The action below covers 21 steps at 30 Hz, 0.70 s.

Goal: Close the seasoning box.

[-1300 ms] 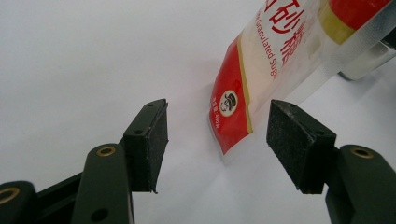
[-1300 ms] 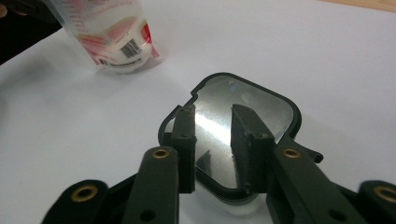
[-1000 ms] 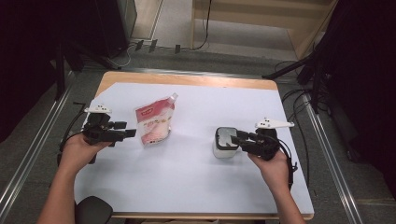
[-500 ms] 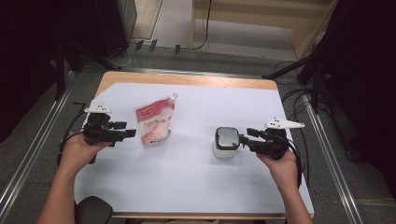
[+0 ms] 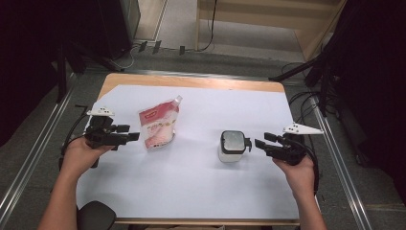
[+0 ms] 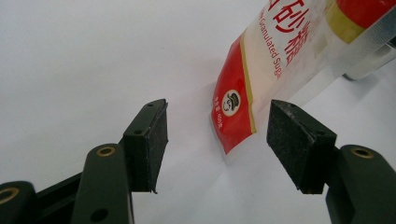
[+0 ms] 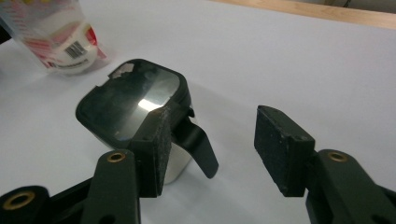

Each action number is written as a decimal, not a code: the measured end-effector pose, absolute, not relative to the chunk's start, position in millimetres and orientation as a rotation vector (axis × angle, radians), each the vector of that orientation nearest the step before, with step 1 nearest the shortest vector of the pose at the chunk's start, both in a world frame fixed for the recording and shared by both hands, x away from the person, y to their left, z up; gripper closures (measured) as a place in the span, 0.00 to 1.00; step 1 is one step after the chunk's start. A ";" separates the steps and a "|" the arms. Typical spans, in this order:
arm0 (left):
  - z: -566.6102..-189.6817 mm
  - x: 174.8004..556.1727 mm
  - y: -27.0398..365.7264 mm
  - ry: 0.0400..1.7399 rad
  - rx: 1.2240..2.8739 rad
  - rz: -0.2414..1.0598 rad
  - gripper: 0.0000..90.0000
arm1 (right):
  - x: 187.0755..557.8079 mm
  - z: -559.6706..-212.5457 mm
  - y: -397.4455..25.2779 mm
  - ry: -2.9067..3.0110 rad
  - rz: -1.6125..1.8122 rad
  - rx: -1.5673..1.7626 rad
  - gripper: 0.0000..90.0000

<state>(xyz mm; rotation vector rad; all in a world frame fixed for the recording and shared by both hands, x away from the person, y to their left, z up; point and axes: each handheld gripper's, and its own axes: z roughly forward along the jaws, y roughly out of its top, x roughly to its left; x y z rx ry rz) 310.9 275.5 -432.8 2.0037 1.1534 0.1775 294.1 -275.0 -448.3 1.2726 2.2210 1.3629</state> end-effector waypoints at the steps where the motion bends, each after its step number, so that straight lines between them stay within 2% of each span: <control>1: -433.3 311.1 275.0 1.154 1.999 0.180 0.44 | 294.0 -449.5 -276.0 2.220 1.358 1.281 0.52; 21: -435.7 314.4 273.6 1.152 2.018 0.170 0.43 | 295.4 -458.4 -284.3 2.209 1.318 1.312 0.51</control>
